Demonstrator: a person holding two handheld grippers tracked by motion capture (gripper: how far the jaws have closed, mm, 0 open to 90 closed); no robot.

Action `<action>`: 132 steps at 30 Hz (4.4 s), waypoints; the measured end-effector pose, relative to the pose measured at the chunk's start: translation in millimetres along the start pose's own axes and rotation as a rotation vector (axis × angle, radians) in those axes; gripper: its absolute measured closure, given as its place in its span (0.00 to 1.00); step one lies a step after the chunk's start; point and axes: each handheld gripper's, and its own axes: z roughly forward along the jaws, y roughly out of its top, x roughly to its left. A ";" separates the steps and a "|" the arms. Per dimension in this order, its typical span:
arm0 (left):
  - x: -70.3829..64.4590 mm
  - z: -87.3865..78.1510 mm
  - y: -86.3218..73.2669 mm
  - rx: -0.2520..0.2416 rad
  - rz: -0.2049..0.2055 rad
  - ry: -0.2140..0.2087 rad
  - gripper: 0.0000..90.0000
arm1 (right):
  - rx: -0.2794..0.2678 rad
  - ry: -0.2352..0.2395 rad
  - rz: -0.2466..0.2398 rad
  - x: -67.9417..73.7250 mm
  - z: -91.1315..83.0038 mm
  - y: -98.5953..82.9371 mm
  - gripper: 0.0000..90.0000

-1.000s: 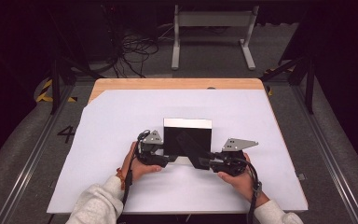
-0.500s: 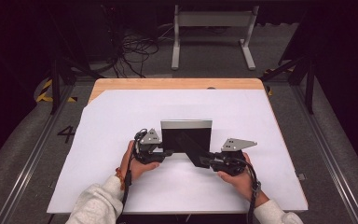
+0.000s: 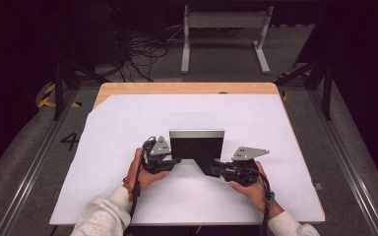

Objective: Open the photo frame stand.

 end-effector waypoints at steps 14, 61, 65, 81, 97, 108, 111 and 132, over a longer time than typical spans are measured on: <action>-1.8 -0.8 -1.8 -0.009 0.012 0.011 0.71 | 0.018 0.015 -0.019 1.3 -0.9 -0.4 0.87; -6.7 5.3 4.8 -0.059 0.107 0.038 0.71 | 0.042 -0.009 -0.032 9.3 -0.9 -4.0 0.89; -5.7 5.7 5.2 -0.058 0.108 0.038 0.71 | 0.039 -0.011 -0.024 8.8 -0.2 -3.8 0.89; -2.9 1.2 0.5 -0.073 0.093 0.048 0.62 | 0.055 -0.031 -0.044 11.0 1.6 -7.9 0.90; 6.1 3.9 -9.3 -0.014 0.099 0.042 0.66 | 0.081 -0.022 -0.054 15.5 3.1 -11.6 0.94; 8.4 5.3 -11.5 -0.014 0.067 0.042 0.71 | 0.084 -0.027 -0.057 18.2 4.6 -11.5 0.94; 9.7 2.4 -11.5 -0.027 0.067 0.045 0.69 | 0.084 -0.036 -0.062 18.8 3.9 -11.7 0.94; 14.1 -38.7 1.6 -0.148 0.090 0.079 0.43 | 0.103 -0.054 -0.100 21.0 -2.4 -9.4 0.94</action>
